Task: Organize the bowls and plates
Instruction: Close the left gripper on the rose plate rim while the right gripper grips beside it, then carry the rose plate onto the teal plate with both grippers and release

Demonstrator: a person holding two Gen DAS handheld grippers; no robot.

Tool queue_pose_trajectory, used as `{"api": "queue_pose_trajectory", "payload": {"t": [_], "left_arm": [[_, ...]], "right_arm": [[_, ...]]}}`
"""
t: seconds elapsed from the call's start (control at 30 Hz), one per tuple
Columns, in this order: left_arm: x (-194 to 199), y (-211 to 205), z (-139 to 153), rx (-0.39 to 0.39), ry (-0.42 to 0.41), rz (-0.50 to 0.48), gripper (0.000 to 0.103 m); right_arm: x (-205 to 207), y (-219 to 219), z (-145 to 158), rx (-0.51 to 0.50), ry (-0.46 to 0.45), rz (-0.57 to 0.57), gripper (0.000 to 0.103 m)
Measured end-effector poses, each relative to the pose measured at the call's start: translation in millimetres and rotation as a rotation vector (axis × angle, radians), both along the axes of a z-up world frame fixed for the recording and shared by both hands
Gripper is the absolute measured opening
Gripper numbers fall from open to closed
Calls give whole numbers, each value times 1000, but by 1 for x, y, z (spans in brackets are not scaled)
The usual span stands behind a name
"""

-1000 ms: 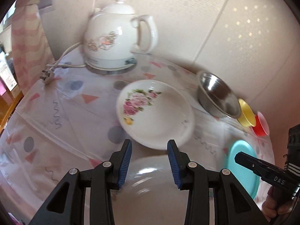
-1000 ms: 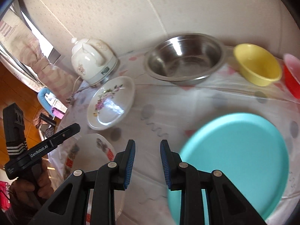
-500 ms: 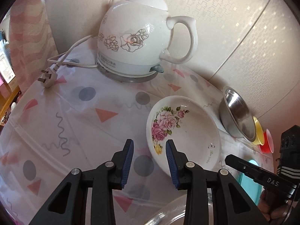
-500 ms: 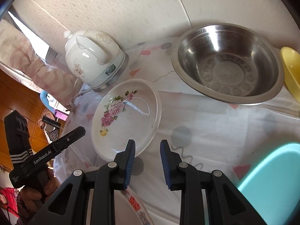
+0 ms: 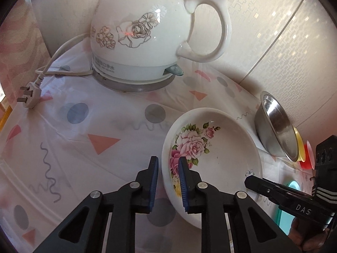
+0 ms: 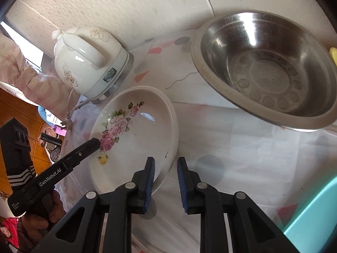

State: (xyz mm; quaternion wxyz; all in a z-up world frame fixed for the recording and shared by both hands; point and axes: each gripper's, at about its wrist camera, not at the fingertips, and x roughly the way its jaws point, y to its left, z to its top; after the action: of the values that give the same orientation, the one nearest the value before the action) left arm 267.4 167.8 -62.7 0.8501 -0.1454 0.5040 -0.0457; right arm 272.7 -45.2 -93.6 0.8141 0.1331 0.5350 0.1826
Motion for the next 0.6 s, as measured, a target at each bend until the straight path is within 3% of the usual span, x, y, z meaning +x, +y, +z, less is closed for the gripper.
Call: {"api": "queue_pose_trajectory", "payload": {"t": [0.13, 0.23, 0.6], "left_arm": [[3, -6, -4, 23, 9, -1, 15], [0, -5, -1, -3, 5, -3, 12], [-20, -19, 17, -20, -39, -58, 12]], "right_arm": [[3, 2, 1, -10, 4, 3, 15], [2, -1, 3, -20, 1, -6, 15], [-17, -21, 17, 1, -19, -16, 15]]}}
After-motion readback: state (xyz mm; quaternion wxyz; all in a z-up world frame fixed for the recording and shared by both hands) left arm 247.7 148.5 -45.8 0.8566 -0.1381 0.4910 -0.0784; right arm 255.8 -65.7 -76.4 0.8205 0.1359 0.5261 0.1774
